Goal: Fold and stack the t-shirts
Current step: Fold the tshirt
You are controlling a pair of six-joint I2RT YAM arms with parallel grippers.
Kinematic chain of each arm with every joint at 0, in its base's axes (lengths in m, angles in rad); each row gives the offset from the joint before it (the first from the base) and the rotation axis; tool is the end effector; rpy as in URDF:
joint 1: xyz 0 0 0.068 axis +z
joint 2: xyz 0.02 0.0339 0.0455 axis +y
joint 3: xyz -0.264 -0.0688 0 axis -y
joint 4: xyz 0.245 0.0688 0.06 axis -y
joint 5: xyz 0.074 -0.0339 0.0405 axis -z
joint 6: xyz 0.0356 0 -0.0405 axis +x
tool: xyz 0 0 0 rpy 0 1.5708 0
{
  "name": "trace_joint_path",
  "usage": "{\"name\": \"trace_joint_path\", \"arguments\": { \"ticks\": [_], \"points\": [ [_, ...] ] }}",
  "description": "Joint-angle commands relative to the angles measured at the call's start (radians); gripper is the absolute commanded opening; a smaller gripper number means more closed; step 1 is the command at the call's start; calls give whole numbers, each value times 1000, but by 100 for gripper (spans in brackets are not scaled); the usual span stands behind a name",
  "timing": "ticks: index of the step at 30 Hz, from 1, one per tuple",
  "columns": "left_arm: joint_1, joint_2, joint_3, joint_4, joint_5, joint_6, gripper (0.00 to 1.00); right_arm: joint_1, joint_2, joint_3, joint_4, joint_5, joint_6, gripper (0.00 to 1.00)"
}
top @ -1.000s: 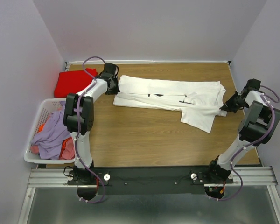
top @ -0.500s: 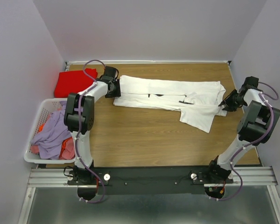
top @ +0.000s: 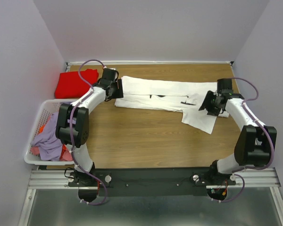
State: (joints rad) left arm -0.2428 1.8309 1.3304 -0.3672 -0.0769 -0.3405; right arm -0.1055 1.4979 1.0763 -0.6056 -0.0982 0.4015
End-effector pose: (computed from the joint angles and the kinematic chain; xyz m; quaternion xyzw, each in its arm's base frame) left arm 0.3913 -0.0941 0.2202 -0.0590 0.9364 -0.0644 0.3399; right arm 0.3041 -0.0287 0.2376 0.2285 0.9347 0.0863 0.2582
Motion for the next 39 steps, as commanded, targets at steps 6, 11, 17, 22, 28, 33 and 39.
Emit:
{"name": "trace_joint_path", "arguments": {
  "ticks": [6,11,17,22,28,33,39],
  "points": [
    [-93,-90,-126,62,-130,8,78,234,57,-107,-40,259,123,63],
    [-122,-101,-148,76,-129,11,78,268,136,-118,-34,334,145,62],
    [-136,-105,-157,80,-126,11,78,283,196,-147,29,361,155,44],
    [-138,-107,-155,80,-127,14,77,283,220,-167,52,347,140,10],
    [-136,-108,-146,74,-113,14,78,283,183,-57,23,391,77,0],
    [-138,-110,-132,70,-113,11,77,282,246,134,1,469,-12,0],
    [-138,-116,-135,53,-118,11,72,264,399,391,-2,541,-96,1]
  ]
}}
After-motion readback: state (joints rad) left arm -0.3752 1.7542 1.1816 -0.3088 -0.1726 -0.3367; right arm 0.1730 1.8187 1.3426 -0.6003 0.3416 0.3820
